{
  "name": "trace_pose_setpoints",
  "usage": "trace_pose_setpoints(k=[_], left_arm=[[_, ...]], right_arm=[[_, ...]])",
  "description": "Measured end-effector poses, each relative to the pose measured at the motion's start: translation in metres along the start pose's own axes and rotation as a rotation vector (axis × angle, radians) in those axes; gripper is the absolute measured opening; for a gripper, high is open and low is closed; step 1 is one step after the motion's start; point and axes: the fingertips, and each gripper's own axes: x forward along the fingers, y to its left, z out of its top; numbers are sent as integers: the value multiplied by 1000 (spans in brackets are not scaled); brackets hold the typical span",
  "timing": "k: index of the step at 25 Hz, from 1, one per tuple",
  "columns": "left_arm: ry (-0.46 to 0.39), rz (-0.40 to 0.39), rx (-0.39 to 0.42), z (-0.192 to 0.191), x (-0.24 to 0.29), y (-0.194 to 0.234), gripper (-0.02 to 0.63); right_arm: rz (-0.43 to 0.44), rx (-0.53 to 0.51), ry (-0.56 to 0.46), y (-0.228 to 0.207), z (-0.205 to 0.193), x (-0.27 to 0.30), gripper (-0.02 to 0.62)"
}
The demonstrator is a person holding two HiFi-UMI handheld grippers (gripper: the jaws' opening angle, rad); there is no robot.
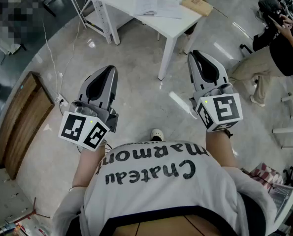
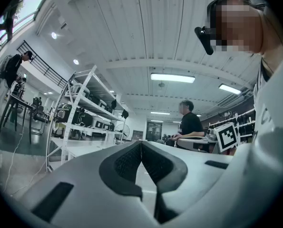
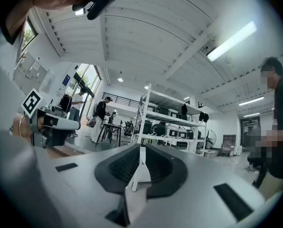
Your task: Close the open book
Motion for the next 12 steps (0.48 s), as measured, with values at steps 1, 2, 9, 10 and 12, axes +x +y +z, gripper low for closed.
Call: trace_pose_setpoints(k=[1,2,9,10,12], left_arm=[[0,3,0,-1,4,2,25],[0,6,1,-2,9,3,25],[-12,36,17,-3,41,12,25],[-14,39,20,-2,45,13,25],[-20,46,22,-2,53,15,25]], right_arm=[[3,-1,1,-3,-2,3,57],[5,-2,2,-6,-5,7,57],[28,-5,-8,-34,-13,35,55],[28,3,-17,-39,-12,38,56],[35,28,-39,-49,-9,43,57]])
